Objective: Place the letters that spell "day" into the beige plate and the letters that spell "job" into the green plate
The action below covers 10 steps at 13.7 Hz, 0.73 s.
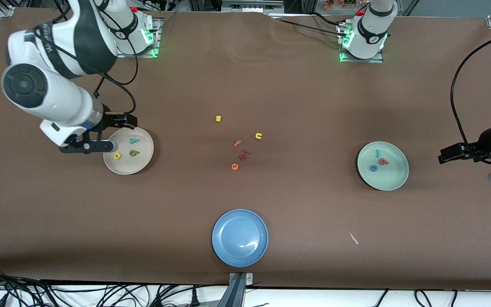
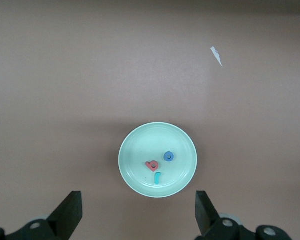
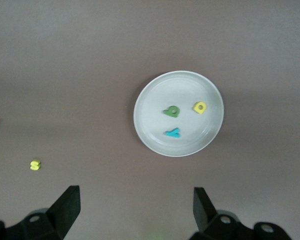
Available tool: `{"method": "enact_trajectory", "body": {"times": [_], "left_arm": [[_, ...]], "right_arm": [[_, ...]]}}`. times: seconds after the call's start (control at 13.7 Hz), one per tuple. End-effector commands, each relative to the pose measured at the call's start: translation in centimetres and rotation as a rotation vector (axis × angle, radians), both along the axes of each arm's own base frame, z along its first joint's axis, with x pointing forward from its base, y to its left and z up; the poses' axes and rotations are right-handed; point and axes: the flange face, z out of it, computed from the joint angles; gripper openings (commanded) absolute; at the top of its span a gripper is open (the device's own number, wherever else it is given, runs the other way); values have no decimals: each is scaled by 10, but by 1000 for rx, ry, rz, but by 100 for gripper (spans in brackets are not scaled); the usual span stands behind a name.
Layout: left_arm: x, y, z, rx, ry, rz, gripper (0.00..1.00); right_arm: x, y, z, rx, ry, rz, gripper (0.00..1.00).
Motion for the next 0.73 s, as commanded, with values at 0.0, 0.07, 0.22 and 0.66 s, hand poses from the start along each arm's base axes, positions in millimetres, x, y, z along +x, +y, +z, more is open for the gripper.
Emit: {"method": "enact_trajectory", "body": {"times": [0.0,0.07,0.22,0.66], "left_arm": [[1,0,5,1,-4,-60,100],[1,-1,5,1,-5,-66,100],[2,2,8,-1,-12,-91,100],[6,4,33,-5,-68,-123,100]], "right_arm": [[-30,-51,6,20,-131,-17,100],[-29,-65,24,35,-164,28,100],[-24,-79,60,54,-194,77,100],[-29,-99,103,73,-163,28,100]]}}
